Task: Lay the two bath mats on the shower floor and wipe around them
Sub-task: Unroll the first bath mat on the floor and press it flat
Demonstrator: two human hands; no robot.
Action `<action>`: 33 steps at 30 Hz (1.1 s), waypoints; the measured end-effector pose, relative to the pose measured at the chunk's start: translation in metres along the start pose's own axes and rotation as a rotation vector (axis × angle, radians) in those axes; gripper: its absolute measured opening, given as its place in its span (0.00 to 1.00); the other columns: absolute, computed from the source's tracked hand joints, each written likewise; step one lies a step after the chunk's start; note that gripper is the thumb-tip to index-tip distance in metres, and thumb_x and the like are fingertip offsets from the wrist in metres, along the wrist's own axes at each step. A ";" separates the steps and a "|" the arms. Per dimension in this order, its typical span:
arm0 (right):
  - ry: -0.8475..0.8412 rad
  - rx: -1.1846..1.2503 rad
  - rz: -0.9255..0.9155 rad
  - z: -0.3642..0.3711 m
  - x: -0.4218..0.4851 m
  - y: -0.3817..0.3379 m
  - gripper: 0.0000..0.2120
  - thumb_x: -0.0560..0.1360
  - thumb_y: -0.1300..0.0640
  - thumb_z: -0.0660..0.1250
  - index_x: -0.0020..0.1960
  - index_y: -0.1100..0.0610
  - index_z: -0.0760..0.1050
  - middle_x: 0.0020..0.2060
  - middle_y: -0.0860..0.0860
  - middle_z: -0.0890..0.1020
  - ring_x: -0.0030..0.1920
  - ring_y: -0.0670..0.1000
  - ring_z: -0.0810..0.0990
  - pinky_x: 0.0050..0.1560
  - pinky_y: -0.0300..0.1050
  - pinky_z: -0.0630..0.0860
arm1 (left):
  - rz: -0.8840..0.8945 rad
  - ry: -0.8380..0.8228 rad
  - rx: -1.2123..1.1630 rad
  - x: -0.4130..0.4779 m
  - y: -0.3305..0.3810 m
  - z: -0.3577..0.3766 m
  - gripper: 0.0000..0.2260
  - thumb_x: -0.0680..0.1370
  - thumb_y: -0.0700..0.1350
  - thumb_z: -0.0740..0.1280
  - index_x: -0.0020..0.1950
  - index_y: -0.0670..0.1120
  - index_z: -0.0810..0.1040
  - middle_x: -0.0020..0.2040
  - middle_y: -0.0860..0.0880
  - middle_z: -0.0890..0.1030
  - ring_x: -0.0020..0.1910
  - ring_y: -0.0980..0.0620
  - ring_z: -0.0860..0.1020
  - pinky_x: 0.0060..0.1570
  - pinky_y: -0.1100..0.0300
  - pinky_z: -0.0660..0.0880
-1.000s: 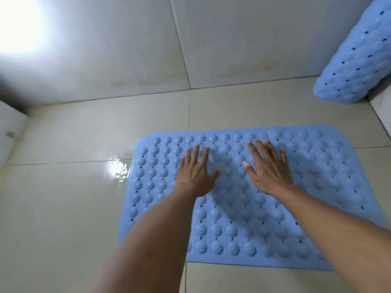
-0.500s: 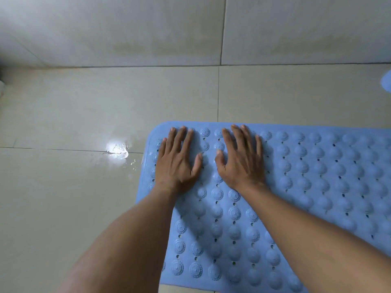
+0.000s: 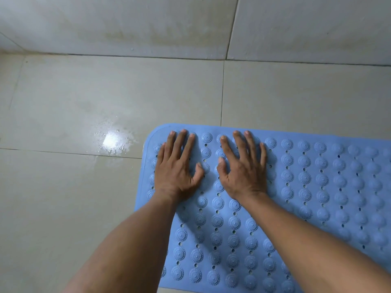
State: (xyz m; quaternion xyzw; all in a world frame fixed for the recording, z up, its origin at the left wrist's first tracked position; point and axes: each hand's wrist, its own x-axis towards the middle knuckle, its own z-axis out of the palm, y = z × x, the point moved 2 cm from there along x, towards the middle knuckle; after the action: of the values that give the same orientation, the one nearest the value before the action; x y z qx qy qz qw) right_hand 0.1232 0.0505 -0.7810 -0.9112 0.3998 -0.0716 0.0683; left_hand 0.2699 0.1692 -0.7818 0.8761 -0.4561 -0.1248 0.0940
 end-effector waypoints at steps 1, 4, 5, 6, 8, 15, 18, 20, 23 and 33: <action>0.000 -0.003 0.001 0.000 0.000 0.000 0.26 0.79 0.46 0.59 0.76 0.49 0.69 0.77 0.53 0.67 0.79 0.59 0.59 0.75 0.68 0.54 | 0.003 -0.002 0.005 0.000 0.000 0.000 0.35 0.77 0.60 0.56 0.83 0.54 0.54 0.84 0.54 0.52 0.83 0.49 0.47 0.80 0.47 0.48; -0.006 -0.004 0.005 0.000 -0.001 0.000 0.26 0.79 0.45 0.59 0.76 0.48 0.68 0.77 0.53 0.67 0.79 0.60 0.58 0.76 0.68 0.53 | 0.006 -0.008 0.029 0.000 -0.001 0.000 0.35 0.78 0.60 0.55 0.84 0.54 0.53 0.84 0.54 0.51 0.83 0.49 0.46 0.79 0.48 0.46; -0.011 -0.006 0.003 0.000 -0.001 0.000 0.26 0.79 0.45 0.59 0.76 0.48 0.68 0.77 0.53 0.66 0.79 0.60 0.58 0.76 0.68 0.53 | 0.007 -0.007 0.039 0.000 0.000 0.001 0.34 0.78 0.61 0.54 0.84 0.54 0.52 0.84 0.54 0.51 0.83 0.49 0.46 0.79 0.48 0.46; -0.018 -0.007 0.002 0.001 -0.001 0.000 0.26 0.79 0.45 0.58 0.77 0.48 0.67 0.77 0.53 0.66 0.79 0.60 0.58 0.76 0.68 0.53 | 0.007 -0.001 0.047 0.000 0.000 0.001 0.34 0.78 0.61 0.54 0.84 0.54 0.52 0.84 0.53 0.51 0.83 0.49 0.46 0.79 0.48 0.46; -0.027 0.001 0.004 0.001 -0.001 0.000 0.27 0.79 0.44 0.57 0.77 0.47 0.65 0.78 0.52 0.65 0.80 0.59 0.56 0.76 0.67 0.52 | 0.009 0.015 0.061 0.000 0.000 0.003 0.34 0.78 0.61 0.54 0.84 0.54 0.52 0.84 0.53 0.52 0.83 0.48 0.47 0.79 0.48 0.46; -0.083 0.030 -0.033 0.000 -0.004 0.003 0.30 0.80 0.40 0.52 0.80 0.47 0.59 0.80 0.53 0.60 0.81 0.58 0.52 0.77 0.68 0.46 | 0.004 0.030 0.098 -0.006 0.002 0.002 0.33 0.80 0.62 0.48 0.84 0.54 0.49 0.84 0.52 0.49 0.83 0.48 0.46 0.80 0.47 0.46; -0.100 -0.003 -0.073 -0.006 -0.022 -0.001 0.32 0.80 0.39 0.50 0.81 0.50 0.58 0.81 0.54 0.59 0.81 0.59 0.51 0.77 0.70 0.44 | -0.120 -0.030 0.091 -0.032 0.008 0.005 0.32 0.82 0.64 0.45 0.84 0.55 0.43 0.84 0.52 0.41 0.83 0.48 0.40 0.80 0.48 0.40; -0.154 0.027 -0.107 -0.011 -0.053 -0.007 0.32 0.80 0.39 0.50 0.81 0.51 0.57 0.81 0.53 0.57 0.82 0.58 0.50 0.76 0.70 0.45 | -0.116 -0.064 0.073 -0.072 0.009 0.006 0.33 0.82 0.65 0.45 0.84 0.55 0.42 0.84 0.52 0.39 0.83 0.47 0.39 0.80 0.48 0.38; -0.201 0.070 -0.126 -0.012 -0.111 -0.015 0.33 0.79 0.39 0.51 0.80 0.51 0.59 0.81 0.53 0.57 0.81 0.58 0.52 0.76 0.70 0.49 | -0.072 -0.092 0.090 -0.136 -0.001 0.010 0.34 0.80 0.66 0.42 0.84 0.56 0.42 0.84 0.53 0.39 0.83 0.48 0.40 0.80 0.47 0.42; -0.173 0.052 -0.251 -0.012 -0.190 -0.011 0.26 0.80 0.44 0.53 0.76 0.47 0.68 0.78 0.53 0.67 0.79 0.59 0.61 0.73 0.72 0.57 | -0.068 -0.114 0.093 -0.212 -0.005 0.023 0.32 0.81 0.63 0.46 0.84 0.56 0.45 0.84 0.54 0.41 0.83 0.50 0.39 0.80 0.48 0.44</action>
State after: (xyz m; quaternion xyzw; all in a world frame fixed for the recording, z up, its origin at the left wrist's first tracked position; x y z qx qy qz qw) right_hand 0.0016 0.1972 -0.7812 -0.9547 0.2735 -0.0110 0.1165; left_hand 0.1493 0.3452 -0.7771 0.8860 -0.4361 -0.1561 0.0227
